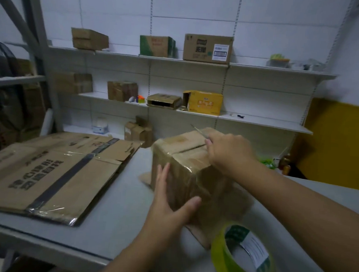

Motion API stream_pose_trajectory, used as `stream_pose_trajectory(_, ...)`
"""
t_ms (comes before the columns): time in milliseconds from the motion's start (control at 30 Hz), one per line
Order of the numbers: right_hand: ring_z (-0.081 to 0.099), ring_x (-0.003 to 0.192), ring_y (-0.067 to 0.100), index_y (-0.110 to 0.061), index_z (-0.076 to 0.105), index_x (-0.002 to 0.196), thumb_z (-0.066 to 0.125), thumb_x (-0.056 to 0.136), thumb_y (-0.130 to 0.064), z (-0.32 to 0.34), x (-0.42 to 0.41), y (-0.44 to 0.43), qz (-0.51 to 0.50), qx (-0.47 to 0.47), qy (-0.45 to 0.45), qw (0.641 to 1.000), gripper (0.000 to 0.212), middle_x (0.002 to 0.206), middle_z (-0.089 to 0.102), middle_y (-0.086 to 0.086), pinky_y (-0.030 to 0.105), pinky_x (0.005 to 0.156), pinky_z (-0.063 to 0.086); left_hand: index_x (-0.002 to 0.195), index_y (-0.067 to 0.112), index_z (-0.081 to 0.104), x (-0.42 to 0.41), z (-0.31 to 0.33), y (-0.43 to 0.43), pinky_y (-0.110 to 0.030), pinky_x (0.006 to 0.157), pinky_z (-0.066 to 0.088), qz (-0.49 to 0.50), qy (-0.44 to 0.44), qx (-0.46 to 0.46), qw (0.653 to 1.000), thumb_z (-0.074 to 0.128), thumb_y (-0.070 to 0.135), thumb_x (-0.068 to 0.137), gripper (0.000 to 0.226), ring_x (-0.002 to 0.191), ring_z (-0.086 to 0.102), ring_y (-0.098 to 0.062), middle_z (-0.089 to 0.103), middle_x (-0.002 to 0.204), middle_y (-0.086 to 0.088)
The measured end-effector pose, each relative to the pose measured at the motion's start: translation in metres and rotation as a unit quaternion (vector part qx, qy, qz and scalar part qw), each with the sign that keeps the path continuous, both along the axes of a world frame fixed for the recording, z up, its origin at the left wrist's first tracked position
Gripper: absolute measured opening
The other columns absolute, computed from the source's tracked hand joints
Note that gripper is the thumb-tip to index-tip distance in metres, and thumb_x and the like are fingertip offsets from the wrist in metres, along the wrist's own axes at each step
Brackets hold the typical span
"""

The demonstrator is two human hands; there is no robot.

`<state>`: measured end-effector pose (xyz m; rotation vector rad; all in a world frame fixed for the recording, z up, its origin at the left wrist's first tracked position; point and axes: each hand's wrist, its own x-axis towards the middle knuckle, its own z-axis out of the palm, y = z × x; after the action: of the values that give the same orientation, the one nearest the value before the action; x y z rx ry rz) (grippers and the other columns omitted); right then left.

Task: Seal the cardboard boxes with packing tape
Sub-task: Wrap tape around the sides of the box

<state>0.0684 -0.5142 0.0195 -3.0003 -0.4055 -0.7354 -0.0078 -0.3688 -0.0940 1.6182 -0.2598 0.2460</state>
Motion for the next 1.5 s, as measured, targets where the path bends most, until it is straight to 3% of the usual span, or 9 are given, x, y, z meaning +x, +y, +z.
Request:
stream_pose_trajectory(133,0.054,0.074,0.023,-0.020,0.060,0.098,0.040,0.096,-0.026,0.008,-0.030,-0.016,-0.077,-0.120,-0.004,0.990,0.021,0.081,0.056,0.002,0.030,0.060,0.034,0.137,0.047,0.033,0.012,0.018,0.008,-0.009,0.077,0.048,-0.116,0.035,-0.063,0.991,0.073,0.036,0.074,0.075,0.117,0.044,0.012,0.040,0.136,0.026)
stream_pose_trajectory(333,0.046,0.066,0.019,-0.026,0.045,0.105,0.037,0.097,-0.022,0.009,-0.028,-0.020,-0.070,-0.130,0.002,0.989,0.012,0.067,0.037,-0.005,0.033,0.057,0.035,0.098,0.013,0.055,-0.025,-0.005,-0.034,-0.041,0.076,0.055,0.063,0.201,-0.263,0.941,0.077,-0.006,0.066,0.044,0.088,0.062,-0.024,0.062,0.100,-0.011)
stream_pose_trajectory(433,0.036,0.055,0.016,-0.024,0.041,0.102,0.036,0.097,-0.020,0.010,-0.020,-0.015,-0.076,-0.147,0.015,0.986,0.008,0.064,0.036,-0.003,0.032,0.053,0.032,0.099,0.009,0.057,-0.019,-0.006,-0.044,-0.031,0.072,0.052,0.006,0.264,-0.282,0.922,0.083,-0.002,0.061,0.047,0.081,0.066,-0.020,0.068,0.095,-0.011)
stream_pose_trajectory(567,0.034,0.055,0.016,-0.023,0.045,0.104,0.035,0.096,-0.021,0.011,-0.016,-0.016,-0.086,-0.148,0.018,0.985,0.013,0.064,0.036,-0.002,0.031,0.051,0.028,0.089,0.004,0.064,-0.016,0.005,-0.051,-0.030,0.066,0.052,-0.064,0.302,-0.291,0.906,0.066,0.009,0.083,0.008,0.068,0.069,-0.020,0.072,0.077,-0.015)
stream_pose_trajectory(900,0.038,0.065,0.022,-0.023,0.049,0.111,0.034,0.098,-0.024,0.012,-0.015,-0.011,-0.087,-0.155,0.012,0.984,0.019,0.066,0.034,-0.001,0.030,0.052,0.025,0.067,0.004,0.067,-0.046,0.010,-0.043,-0.018,0.048,0.048,-0.008,0.227,-0.239,0.944,0.065,0.010,0.083,0.018,0.049,0.061,-0.012,0.066,0.059,-0.009)
stream_pose_trajectory(1067,0.053,0.068,0.013,-0.029,0.058,0.101,0.038,0.100,-0.034,0.019,-0.009,-0.037,0.071,0.036,0.015,0.997,0.021,0.074,0.056,-0.007,0.033,0.061,0.046,0.068,-0.001,0.067,-0.048,0.017,-0.038,-0.018,0.045,0.047,0.006,0.231,-0.233,0.944,0.066,0.006,0.082,0.016,0.045,0.059,-0.013,0.065,0.057,-0.012)
stream_pose_trajectory(1200,0.050,0.058,0.007,-0.026,0.068,0.091,0.044,0.098,-0.019,0.037,-0.015,-0.061,0.218,0.265,0.217,0.914,0.026,0.067,0.057,-0.005,0.020,0.057,0.043,0.066,-0.005,0.066,-0.051,0.022,-0.038,-0.019,0.044,0.048,-0.012,0.242,-0.234,0.942,0.066,0.000,0.082,0.016,0.044,0.059,-0.017,0.064,0.058,-0.018)
stream_pose_trajectory(1300,0.048,0.060,0.014,-0.020,0.072,0.092,0.044,0.097,-0.018,0.041,-0.021,-0.065,0.236,0.242,0.327,0.882,0.029,0.062,0.054,-0.004,0.024,0.061,0.042,0.065,-0.005,0.066,-0.052,0.022,-0.038,-0.020,0.045,0.048,-0.010,0.244,-0.234,0.941,0.066,0.000,0.081,0.017,0.044,0.059,-0.018,0.064,0.059,-0.019)
stream_pose_trajectory(1500,0.048,0.053,0.004,-0.037,0.055,0.109,0.048,0.096,-0.019,0.036,-0.037,-0.059,0.233,0.171,0.334,0.897,0.023,0.060,0.056,-0.006,0.016,0.053,0.041,0.061,-0.002,0.067,-0.052,0.025,-0.038,-0.022,0.046,0.051,0.005,0.241,-0.248,0.938,0.066,-0.001,0.081,0.020,0.046,0.061,-0.021,0.063,0.056,-0.017)
